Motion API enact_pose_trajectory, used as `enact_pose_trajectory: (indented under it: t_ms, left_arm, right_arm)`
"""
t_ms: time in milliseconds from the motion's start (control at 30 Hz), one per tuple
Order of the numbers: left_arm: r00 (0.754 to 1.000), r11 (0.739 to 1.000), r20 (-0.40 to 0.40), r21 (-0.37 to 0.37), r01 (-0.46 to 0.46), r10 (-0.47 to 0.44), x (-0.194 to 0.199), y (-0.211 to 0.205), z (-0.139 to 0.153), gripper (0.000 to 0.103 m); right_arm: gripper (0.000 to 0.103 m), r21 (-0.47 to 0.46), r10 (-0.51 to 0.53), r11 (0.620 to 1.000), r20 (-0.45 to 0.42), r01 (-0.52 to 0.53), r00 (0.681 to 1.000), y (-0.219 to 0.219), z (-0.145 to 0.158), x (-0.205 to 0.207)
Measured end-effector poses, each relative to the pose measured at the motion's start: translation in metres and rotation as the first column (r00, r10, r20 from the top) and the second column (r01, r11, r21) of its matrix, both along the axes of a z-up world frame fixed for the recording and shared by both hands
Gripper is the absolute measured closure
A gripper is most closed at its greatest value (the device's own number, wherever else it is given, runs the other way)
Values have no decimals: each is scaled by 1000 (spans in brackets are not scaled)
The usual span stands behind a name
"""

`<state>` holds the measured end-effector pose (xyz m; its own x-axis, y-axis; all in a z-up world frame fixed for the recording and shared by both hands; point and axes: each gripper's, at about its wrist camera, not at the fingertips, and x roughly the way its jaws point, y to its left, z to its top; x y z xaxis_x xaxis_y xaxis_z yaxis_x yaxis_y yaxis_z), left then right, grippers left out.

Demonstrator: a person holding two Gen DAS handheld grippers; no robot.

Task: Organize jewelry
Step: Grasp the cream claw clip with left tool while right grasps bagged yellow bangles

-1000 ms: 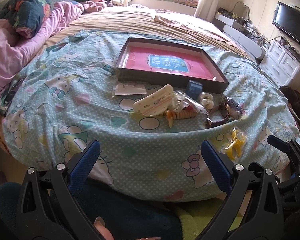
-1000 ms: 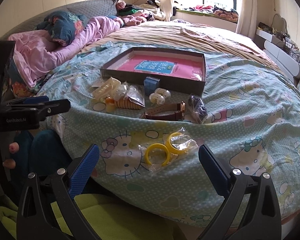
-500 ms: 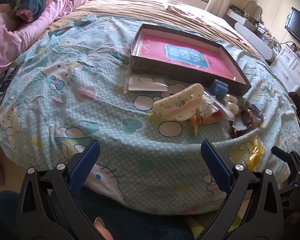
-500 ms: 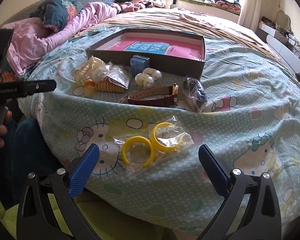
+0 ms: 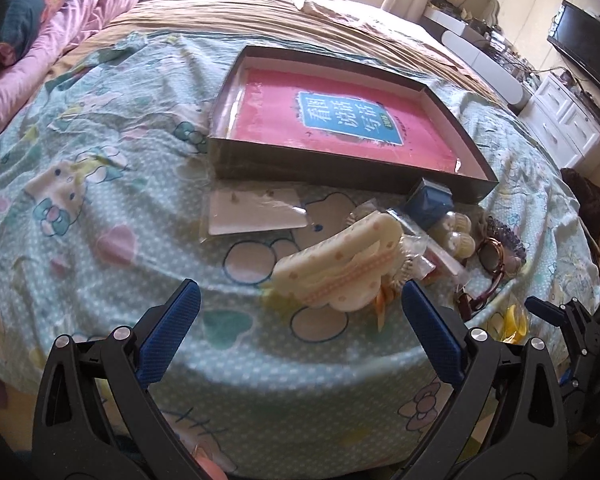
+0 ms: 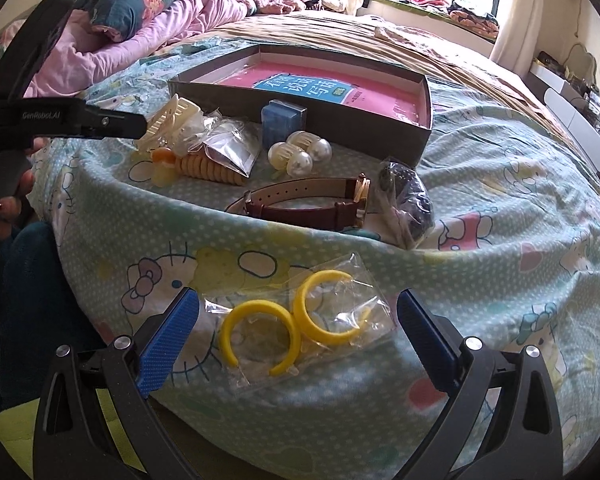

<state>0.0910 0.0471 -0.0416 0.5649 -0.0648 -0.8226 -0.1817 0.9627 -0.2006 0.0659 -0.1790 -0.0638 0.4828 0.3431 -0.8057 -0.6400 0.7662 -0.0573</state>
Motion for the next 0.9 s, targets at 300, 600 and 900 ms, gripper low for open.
enact_pose_trajectory:
  t_ms: [300, 600, 900]
  left_arm:
    - [997, 998, -41, -12, 64, -65, 22, -5, -16, 10]
    - [992, 990, 0, -63, 128, -128, 27, -7, -15, 38]
    - [988, 988, 15, -10, 153, -153, 24, -13, -11, 44]
  right_arm:
    - [4, -9, 14, 1000, -11, -14, 1000, 5, -12, 4]
    - [21, 89, 41, 995, -49, -37, 998, -1, -3, 3]
    - [26, 181, 33, 983, -26, -28, 999, -15, 23, -1]
